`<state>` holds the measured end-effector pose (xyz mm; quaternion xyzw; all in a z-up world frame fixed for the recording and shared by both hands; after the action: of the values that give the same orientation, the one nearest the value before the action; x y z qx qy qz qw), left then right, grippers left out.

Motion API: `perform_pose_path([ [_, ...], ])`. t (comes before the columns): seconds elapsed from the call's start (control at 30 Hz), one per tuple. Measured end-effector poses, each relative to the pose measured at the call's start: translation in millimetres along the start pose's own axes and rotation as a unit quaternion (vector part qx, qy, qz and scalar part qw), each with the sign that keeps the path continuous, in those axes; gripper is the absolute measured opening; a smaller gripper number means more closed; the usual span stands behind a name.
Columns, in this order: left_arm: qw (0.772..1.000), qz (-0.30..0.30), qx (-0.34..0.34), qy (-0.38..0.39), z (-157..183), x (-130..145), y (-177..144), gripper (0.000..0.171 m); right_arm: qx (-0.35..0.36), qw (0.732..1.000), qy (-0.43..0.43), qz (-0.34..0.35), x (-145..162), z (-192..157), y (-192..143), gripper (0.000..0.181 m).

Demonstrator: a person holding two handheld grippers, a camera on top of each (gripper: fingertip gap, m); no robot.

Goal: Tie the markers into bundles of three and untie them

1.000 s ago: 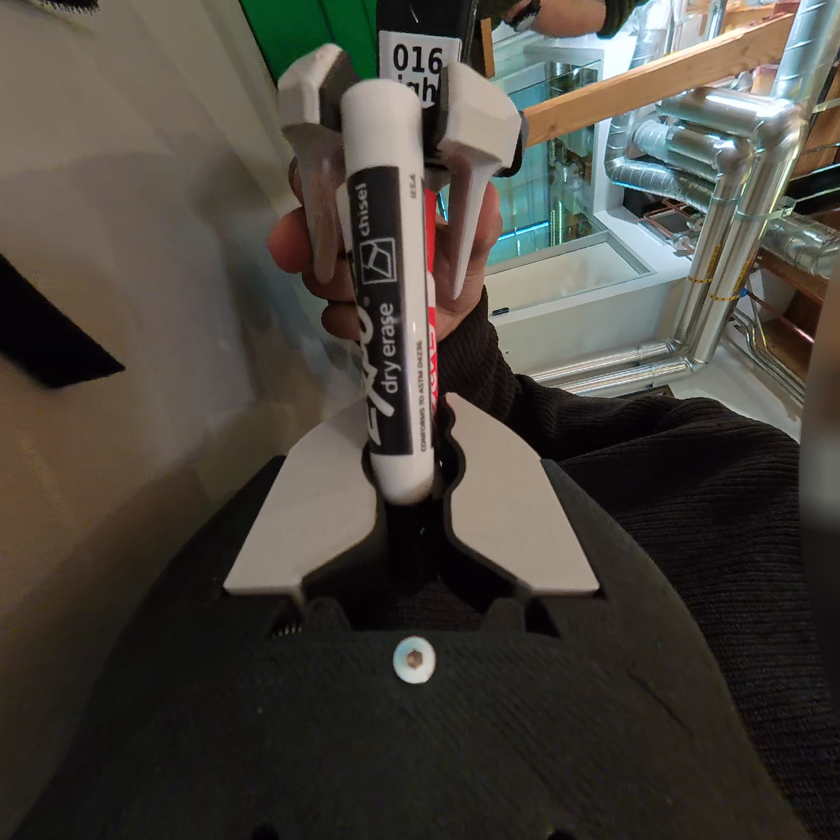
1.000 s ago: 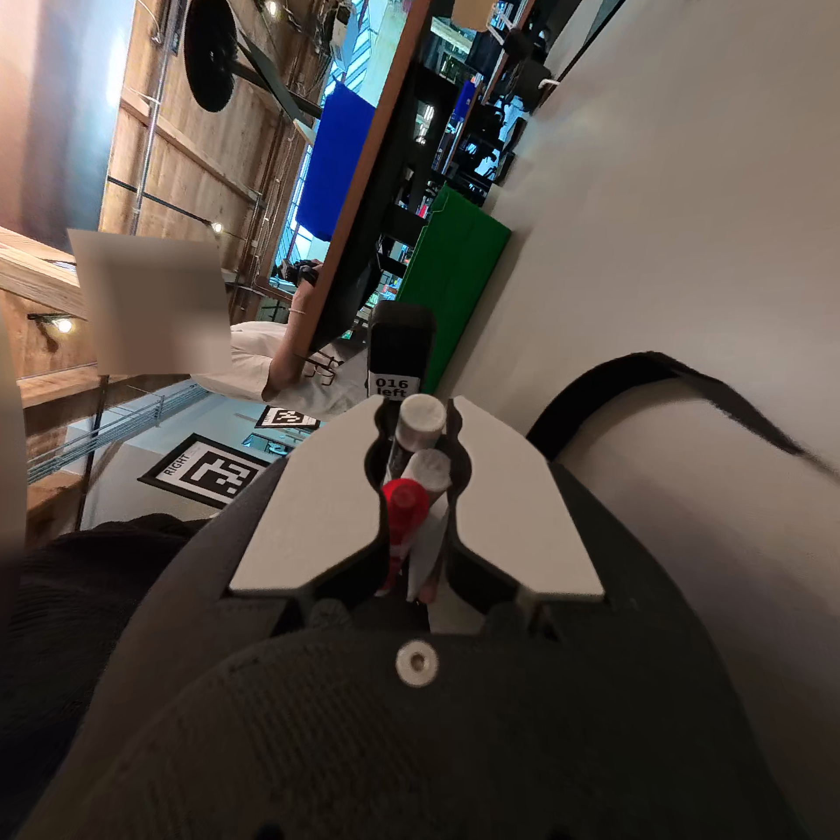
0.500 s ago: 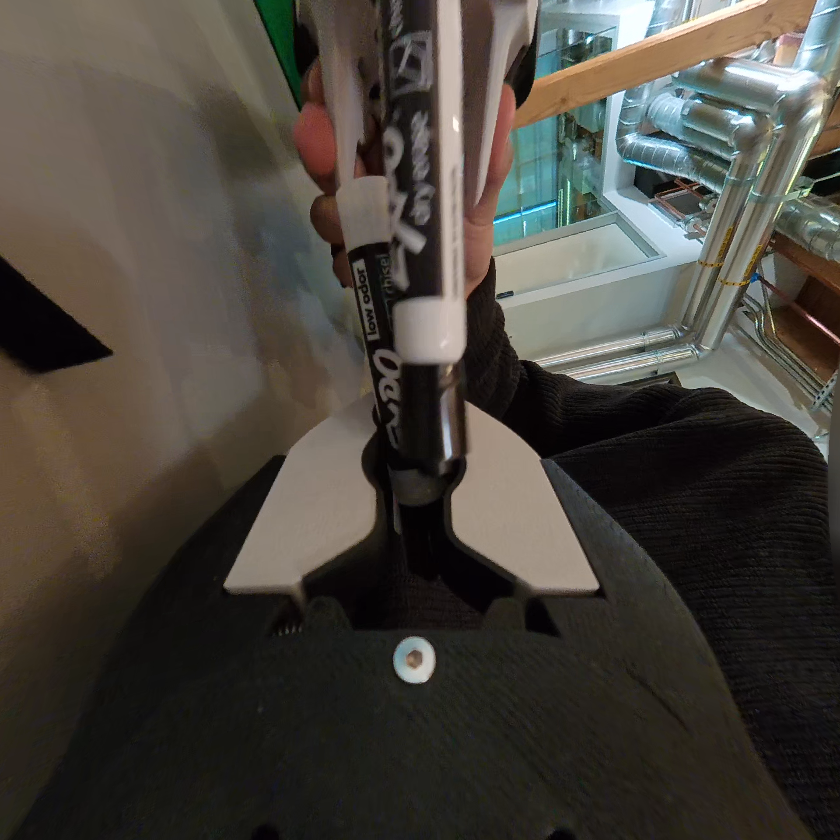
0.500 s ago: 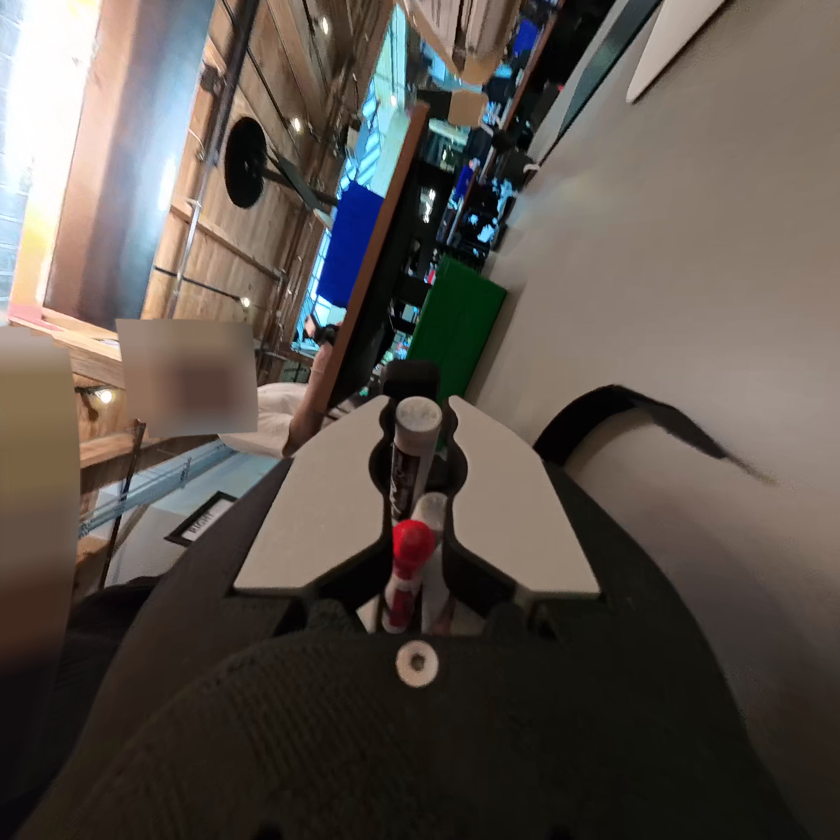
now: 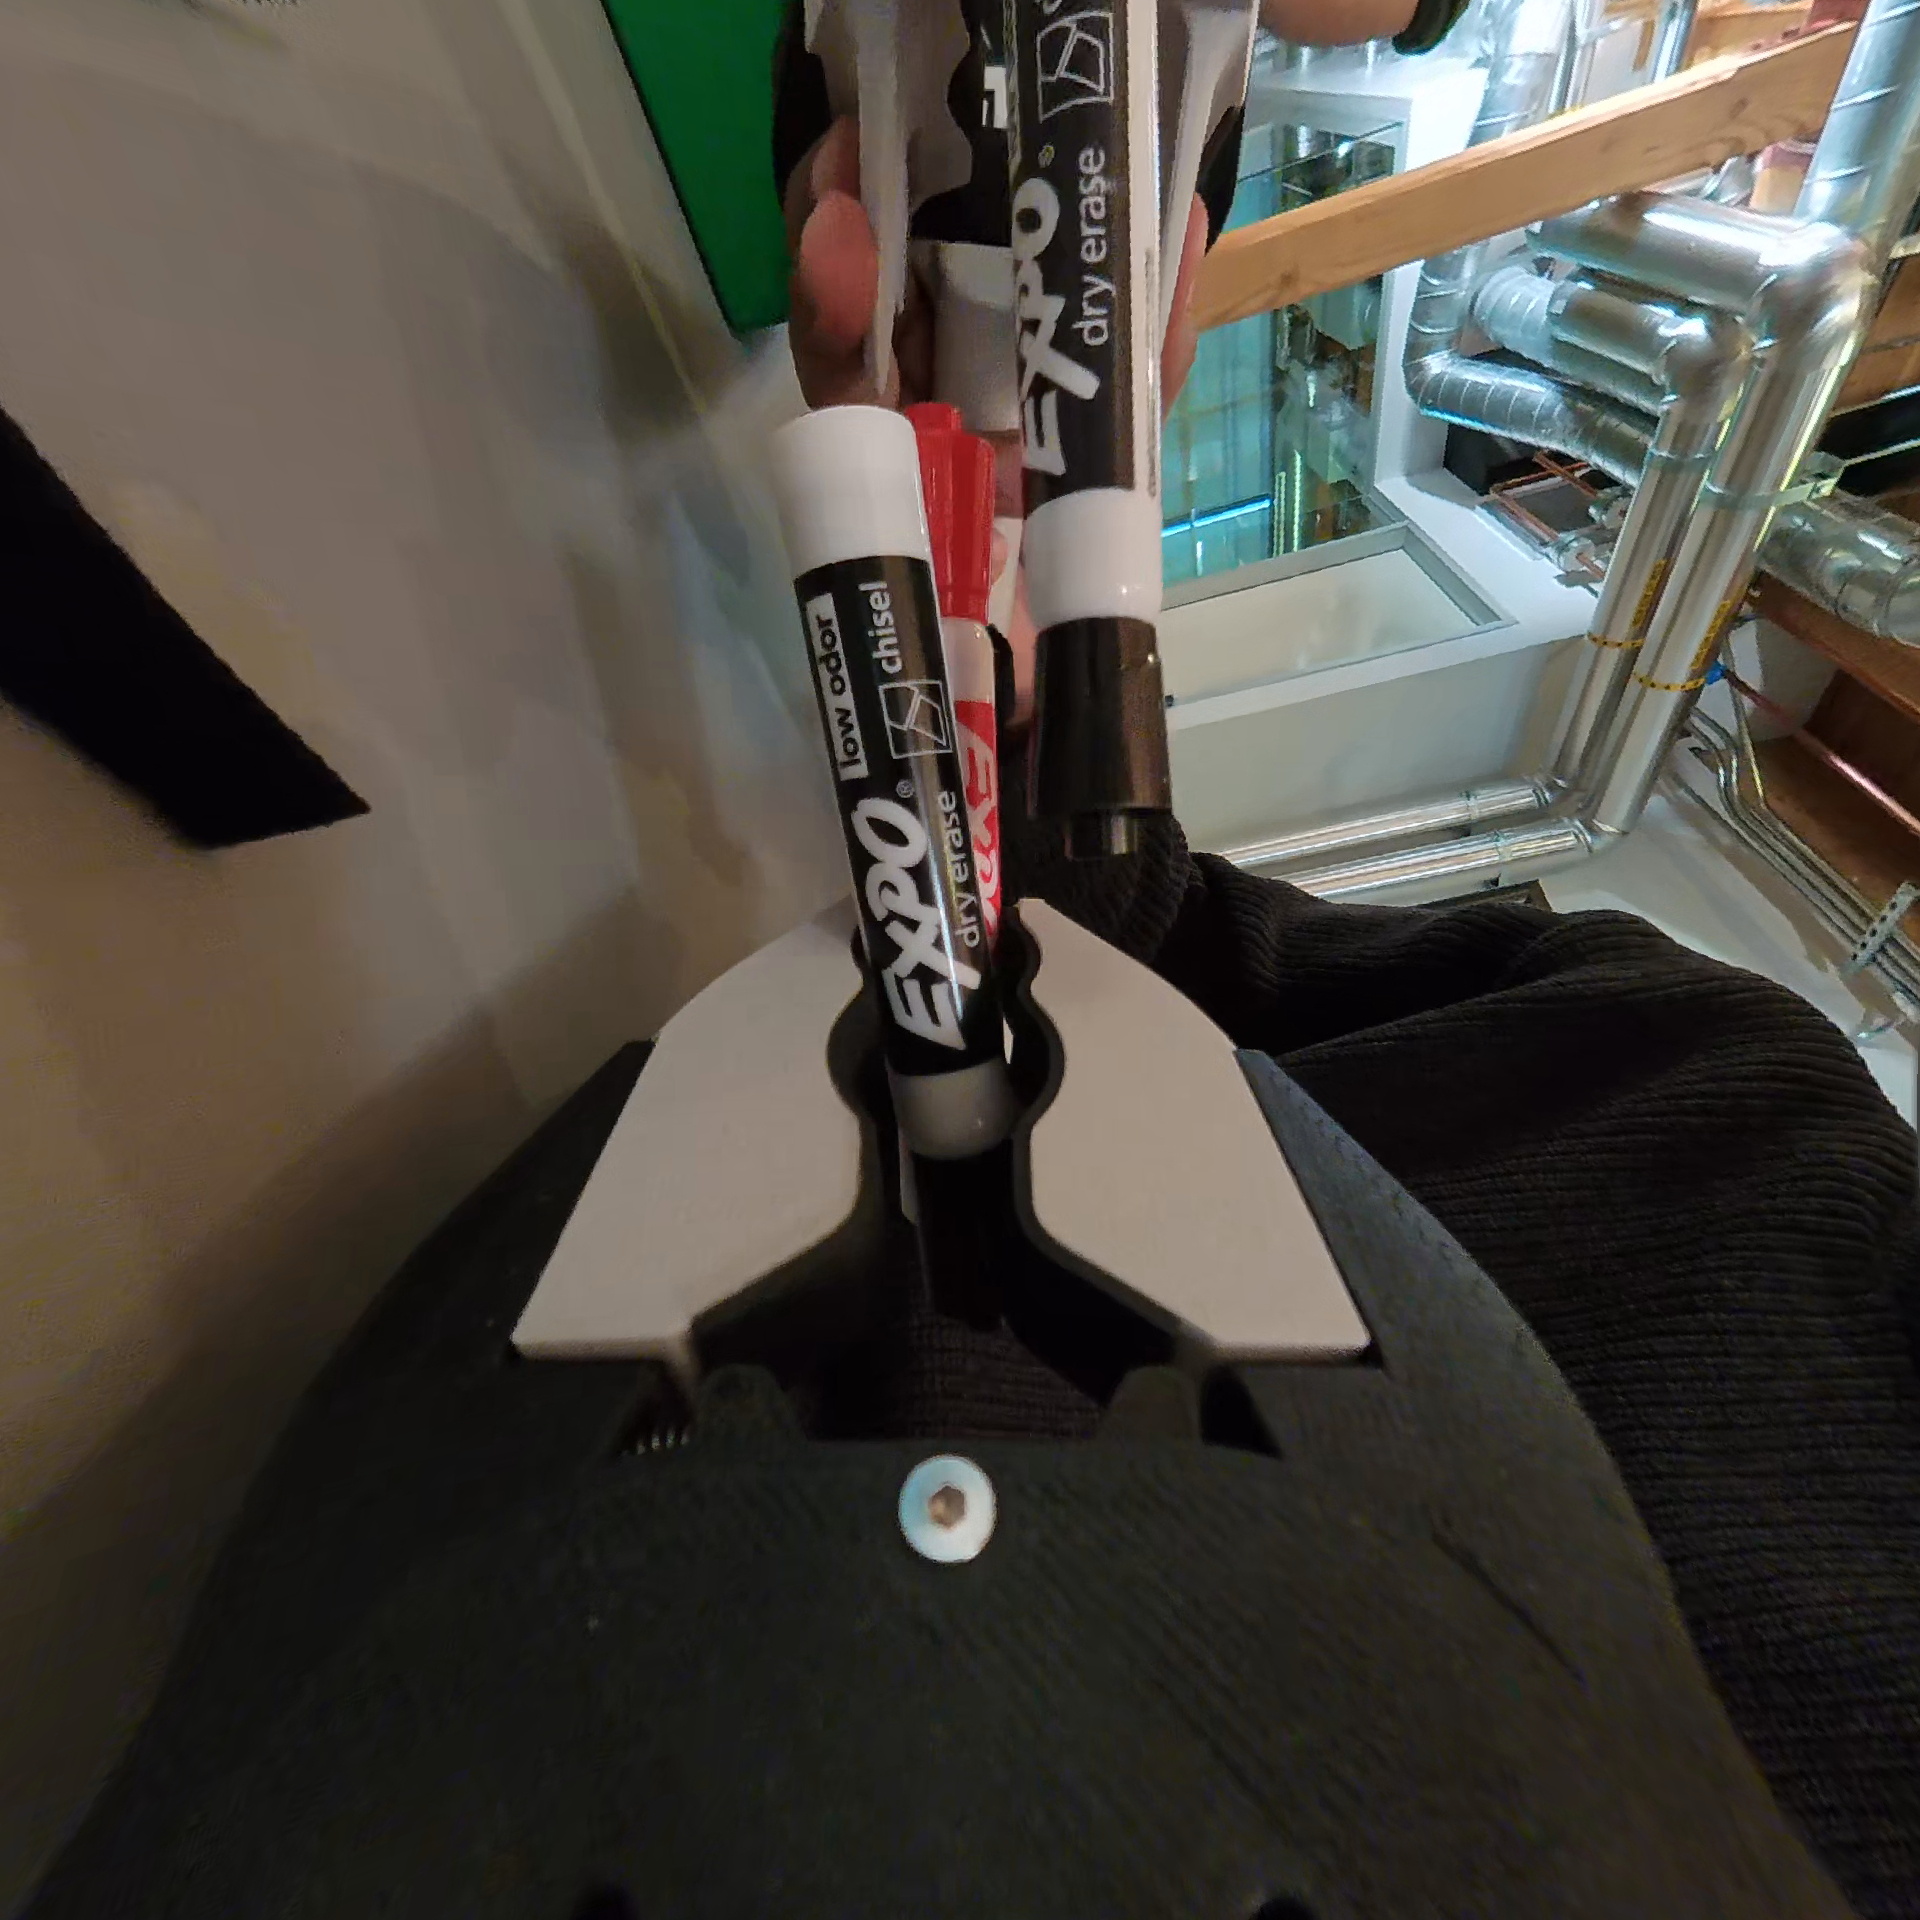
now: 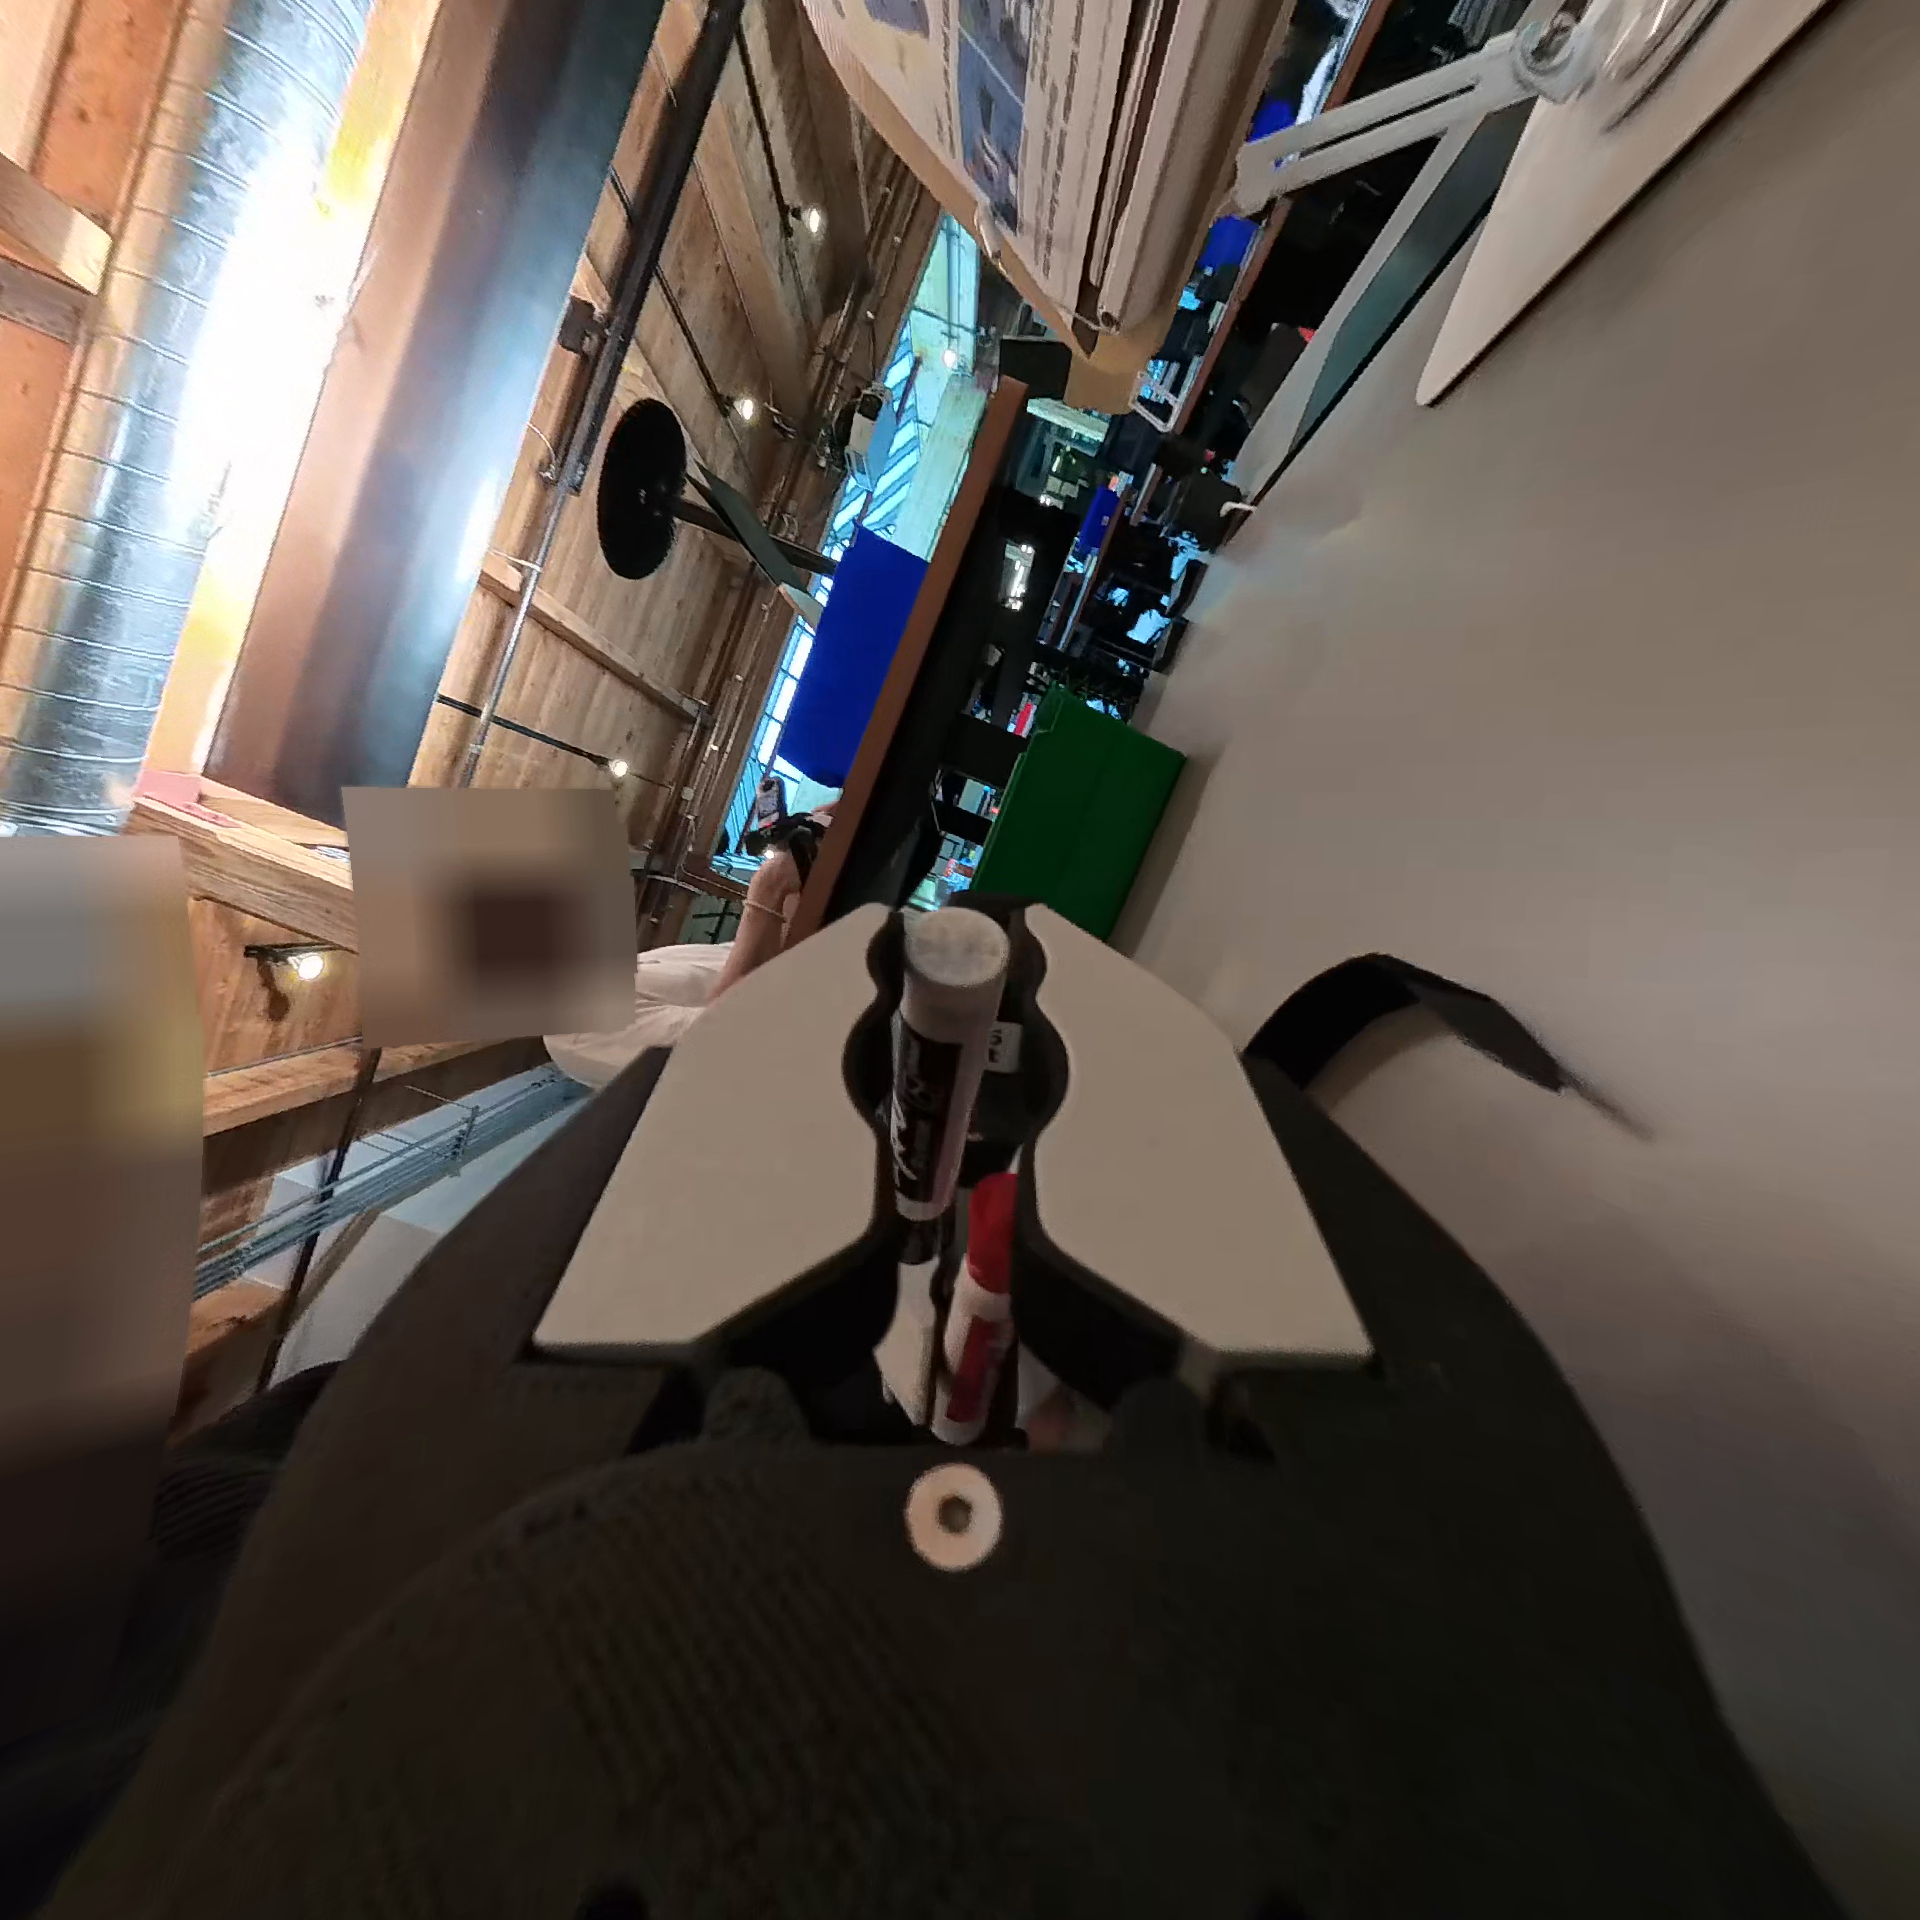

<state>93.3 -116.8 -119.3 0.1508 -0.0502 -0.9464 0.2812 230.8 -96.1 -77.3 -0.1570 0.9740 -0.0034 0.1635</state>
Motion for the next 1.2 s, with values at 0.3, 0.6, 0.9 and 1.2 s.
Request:
perform_pose_path([
  [0.3, 1.000, 0.002, 0.001, -0.006, -2, -4, -7, 0.019, -0.008, 1.000, 0.003, -0.012, 7, -1, 4, 0.019],
  [0.6, 1.000, -0.007, -0.005, 0.000, -3, -3, -9, 0.019, -0.007, 1.000, 0.001, -0.018, 10, -1, 5, 0.019],
  [0.9, 1.000, 0.015, -0.008, 0.000, -2, -2, -19, 0.020, -0.014, 0.999, 0.002, -0.029, 10, -2, 16, 0.019],
  [1.2, 0.999, 0.039, -0.015, 0.002, -1, 1, -30, 0.019, -0.021, 0.998, 0.003, -0.057, 16, -5, 33, 0.019],
])
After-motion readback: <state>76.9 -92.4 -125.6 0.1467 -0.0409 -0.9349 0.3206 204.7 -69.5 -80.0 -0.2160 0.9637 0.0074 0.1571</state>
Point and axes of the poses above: each gripper's, where its closed fingertips meet, y out along the fingers, x out of its underside, z = x × y across the jaws, the point moved 3 cm from there along -y, back along the fingers, and after that the axes turned 14 degrees about x, right-handed, at the moved point
